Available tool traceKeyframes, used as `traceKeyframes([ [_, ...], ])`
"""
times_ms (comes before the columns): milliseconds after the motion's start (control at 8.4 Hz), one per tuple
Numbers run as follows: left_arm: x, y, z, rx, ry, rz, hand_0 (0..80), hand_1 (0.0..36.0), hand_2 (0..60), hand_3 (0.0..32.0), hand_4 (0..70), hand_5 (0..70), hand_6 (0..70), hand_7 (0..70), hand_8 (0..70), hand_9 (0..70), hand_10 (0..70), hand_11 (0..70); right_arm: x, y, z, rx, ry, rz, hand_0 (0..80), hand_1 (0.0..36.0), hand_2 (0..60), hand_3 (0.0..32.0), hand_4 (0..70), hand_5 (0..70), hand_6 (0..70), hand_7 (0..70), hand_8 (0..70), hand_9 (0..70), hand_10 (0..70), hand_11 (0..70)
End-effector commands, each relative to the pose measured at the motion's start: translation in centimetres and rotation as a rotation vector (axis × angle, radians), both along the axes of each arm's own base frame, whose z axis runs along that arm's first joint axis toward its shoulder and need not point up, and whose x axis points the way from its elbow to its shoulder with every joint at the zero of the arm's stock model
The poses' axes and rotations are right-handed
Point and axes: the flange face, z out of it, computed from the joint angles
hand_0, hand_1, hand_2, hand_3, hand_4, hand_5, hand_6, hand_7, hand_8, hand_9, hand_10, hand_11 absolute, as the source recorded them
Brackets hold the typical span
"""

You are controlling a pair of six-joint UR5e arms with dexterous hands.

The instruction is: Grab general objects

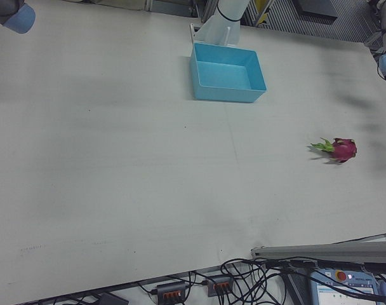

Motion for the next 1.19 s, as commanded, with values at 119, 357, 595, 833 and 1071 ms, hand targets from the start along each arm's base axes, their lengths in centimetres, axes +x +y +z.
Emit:
traceKeyframes([
  [119, 0.8, 2.1, -6.9, 0.027, -0.257, 0.039, 80.0, 36.0, 60.0, 0.0, 22.5, 70.0, 9.5, 57.4, 0.9, 10.0, 0.0, 0.0, 0.0, 0.0, 0.0, 0.000, 0.000, 0.000, 0.0, 0.0, 0.0, 0.0, 0.0, 0.0, 0.0, 0.0, 0.0, 0.0, 0.0, 0.0],
  [357, 1.0, 2.5, -6.5, 0.016, -0.329, 0.053, 80.0, 36.0, 60.0, 12.0, 5.8, 10.5, 0.0, 33.1, 0.0, 5.2, 0.0, 0.0, 0.0, 0.0, 0.0, 0.000, 0.000, 0.000, 0.0, 0.0, 0.0, 0.0, 0.0, 0.0, 0.0, 0.0, 0.0, 0.0, 0.0, 0.0],
  [595, 1.8, 2.6, -6.4, 0.015, -0.392, 0.057, 80.0, 36.0, 60.0, 16.0, 2.6, 4.0, 0.0, 30.6, 0.0, 4.7, 0.0, 0.0, 0.0, 0.0, 0.0, 0.000, 0.000, 0.000, 0.0, 0.0, 0.0, 0.0, 0.0, 0.0, 0.0, 0.0, 0.0, 0.0, 0.0, 0.0],
  [833, 5.2, 2.5, -6.3, 0.042, -0.465, 0.103, 80.0, 36.0, 60.0, 6.2, 3.9, 51.3, 0.0, 32.4, 0.0, 5.0, 0.0, 0.0, 0.0, 0.0, 0.0, 0.000, 0.000, 0.000, 0.0, 0.0, 0.0, 0.0, 0.0, 0.0, 0.0, 0.0, 0.0, 0.0, 0.0, 0.0],
  [1071, 5.1, 2.6, -6.2, 0.020, -0.497, 0.087, 80.0, 36.0, 60.0, 2.6, 7.9, 63.2, 0.0, 37.1, 0.0, 6.0, 0.0, 0.0, 0.0, 0.0, 0.0, 0.000, 0.000, 0.000, 0.0, 0.0, 0.0, 0.0, 0.0, 0.0, 0.0, 0.0, 0.0, 0.0, 0.0, 0.0],
])
